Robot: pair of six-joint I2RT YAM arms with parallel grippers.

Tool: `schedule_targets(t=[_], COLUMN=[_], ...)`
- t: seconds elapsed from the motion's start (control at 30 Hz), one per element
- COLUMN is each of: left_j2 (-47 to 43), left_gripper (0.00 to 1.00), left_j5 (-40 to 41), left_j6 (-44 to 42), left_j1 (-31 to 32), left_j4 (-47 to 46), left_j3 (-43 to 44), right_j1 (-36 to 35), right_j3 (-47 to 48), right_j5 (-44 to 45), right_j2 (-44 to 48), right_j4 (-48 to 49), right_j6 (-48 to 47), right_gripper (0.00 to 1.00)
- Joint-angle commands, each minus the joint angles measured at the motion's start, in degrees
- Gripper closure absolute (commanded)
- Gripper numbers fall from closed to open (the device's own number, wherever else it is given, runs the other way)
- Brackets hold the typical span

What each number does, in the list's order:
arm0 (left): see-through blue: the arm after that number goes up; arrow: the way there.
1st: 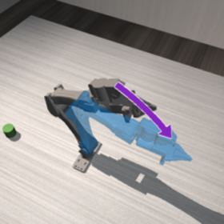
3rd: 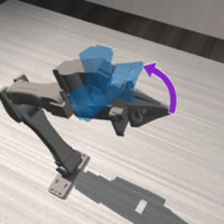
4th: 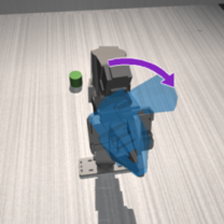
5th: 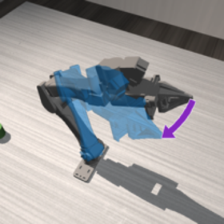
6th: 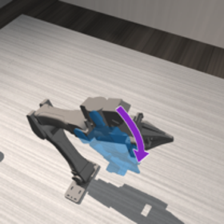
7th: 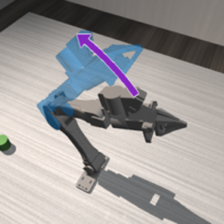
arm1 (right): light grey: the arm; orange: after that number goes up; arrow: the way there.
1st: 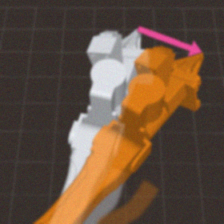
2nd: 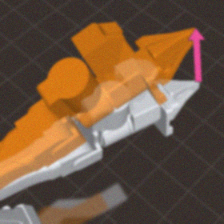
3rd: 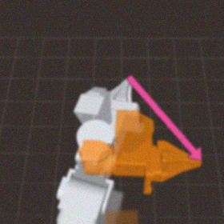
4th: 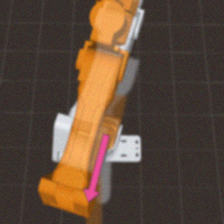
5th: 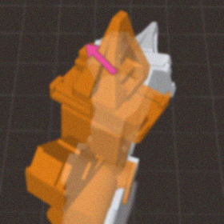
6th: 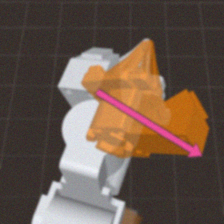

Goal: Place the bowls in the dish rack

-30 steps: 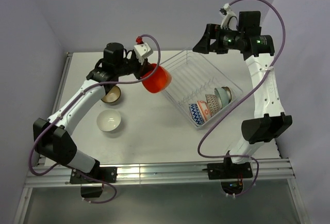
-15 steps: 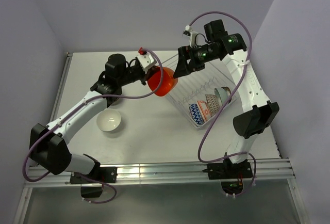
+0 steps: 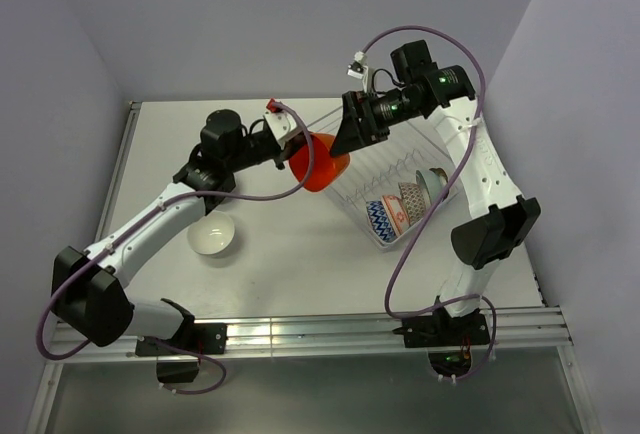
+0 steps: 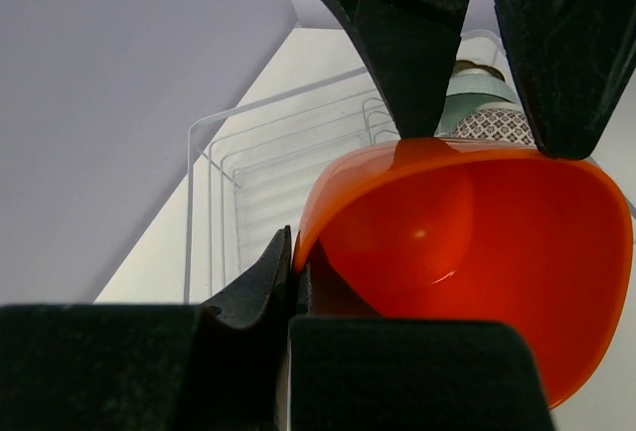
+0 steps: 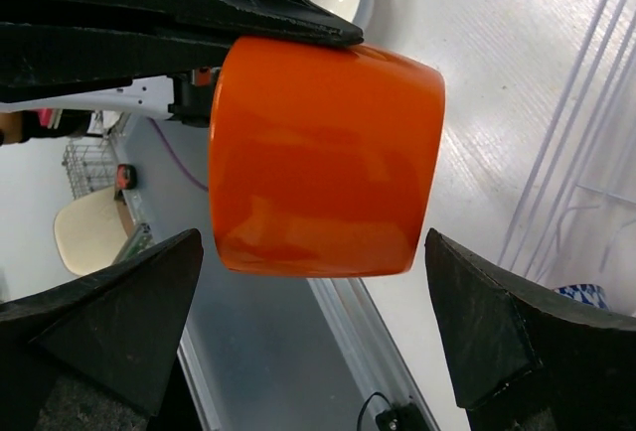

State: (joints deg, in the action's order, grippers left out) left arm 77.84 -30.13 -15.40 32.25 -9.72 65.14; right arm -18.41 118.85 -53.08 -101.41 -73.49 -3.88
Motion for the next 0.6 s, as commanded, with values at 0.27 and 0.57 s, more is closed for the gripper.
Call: schedule_targets(t=[0.27, 0.57], left_j2=[-3.14, -3.05], left_gripper=[1.00, 1.00], left_j5=[-1.60, -1.77], left_j6=[-3.59, -4.20], left_j1=[1.94, 2.20], left_j4=[-2.59, -3.11], left_j3=[0.07, 0.16], right_j1=[-3.29, -3.91], right_j3=[0.51, -0.63], right_j5=[0.70, 1.22], right_j2=[0.15, -0.46], right_j4=[0.19, 0.54], right_j6=[1.59, 1.50], right_gripper=[0.00, 0.02])
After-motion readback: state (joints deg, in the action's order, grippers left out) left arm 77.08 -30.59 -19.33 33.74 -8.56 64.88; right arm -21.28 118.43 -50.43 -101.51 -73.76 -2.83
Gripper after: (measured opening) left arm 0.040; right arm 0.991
